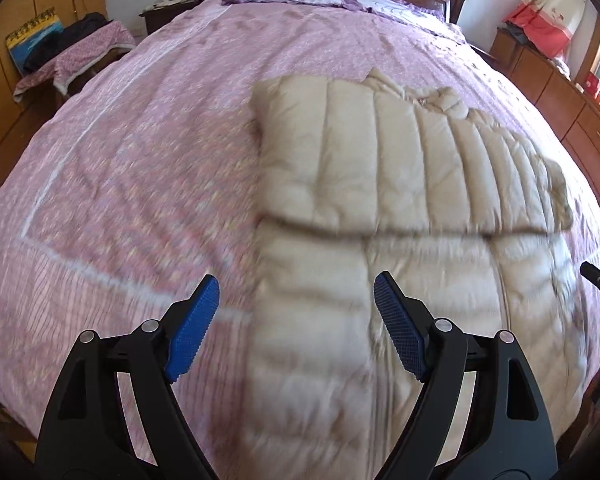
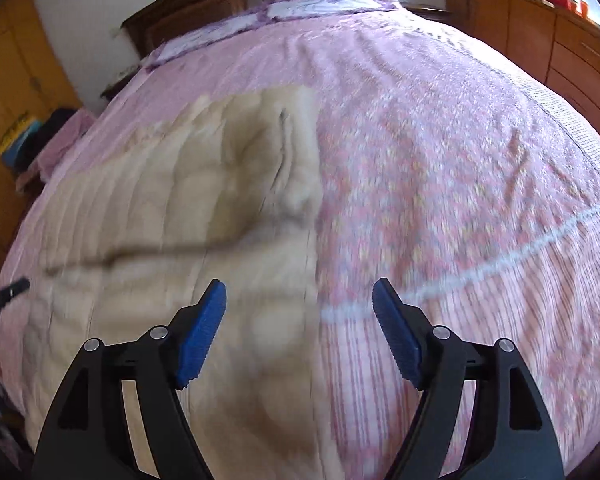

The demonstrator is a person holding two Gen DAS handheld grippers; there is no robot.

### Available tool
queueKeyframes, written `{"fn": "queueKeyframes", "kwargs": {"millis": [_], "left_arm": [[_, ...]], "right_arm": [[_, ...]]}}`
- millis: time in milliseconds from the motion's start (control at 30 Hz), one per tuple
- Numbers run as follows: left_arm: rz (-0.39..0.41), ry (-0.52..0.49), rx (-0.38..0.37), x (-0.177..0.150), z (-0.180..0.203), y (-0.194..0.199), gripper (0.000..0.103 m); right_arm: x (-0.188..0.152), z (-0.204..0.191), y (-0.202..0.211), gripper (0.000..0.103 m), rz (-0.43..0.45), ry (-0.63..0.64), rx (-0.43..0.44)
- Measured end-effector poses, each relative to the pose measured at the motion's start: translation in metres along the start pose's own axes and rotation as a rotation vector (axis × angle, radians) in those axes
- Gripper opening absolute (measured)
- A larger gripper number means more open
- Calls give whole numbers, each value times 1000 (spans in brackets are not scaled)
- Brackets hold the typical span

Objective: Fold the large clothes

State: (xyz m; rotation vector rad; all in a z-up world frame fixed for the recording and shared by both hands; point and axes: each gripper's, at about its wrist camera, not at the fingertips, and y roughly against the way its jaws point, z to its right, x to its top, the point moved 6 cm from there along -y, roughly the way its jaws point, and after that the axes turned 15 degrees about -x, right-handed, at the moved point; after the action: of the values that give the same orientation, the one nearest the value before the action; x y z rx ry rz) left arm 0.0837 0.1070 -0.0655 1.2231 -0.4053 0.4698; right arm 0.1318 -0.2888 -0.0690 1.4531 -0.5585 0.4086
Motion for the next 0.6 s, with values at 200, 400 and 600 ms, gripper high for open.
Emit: {"fn": "queueKeyframes", "kwargs": {"millis": [200, 400, 600], "left_arm": [[-35, 15, -26, -47, -1, 23, 79], [-47, 19, -43, -80, 5, 34, 79], [-68, 29, -47, -101, 7, 33, 79]], "right_arm": [[-40, -4, 17, 77, -47, 19, 29], [-69, -8, 31, 79, -78, 25, 49], [-90, -10, 40, 80, -97, 32, 55]]}}
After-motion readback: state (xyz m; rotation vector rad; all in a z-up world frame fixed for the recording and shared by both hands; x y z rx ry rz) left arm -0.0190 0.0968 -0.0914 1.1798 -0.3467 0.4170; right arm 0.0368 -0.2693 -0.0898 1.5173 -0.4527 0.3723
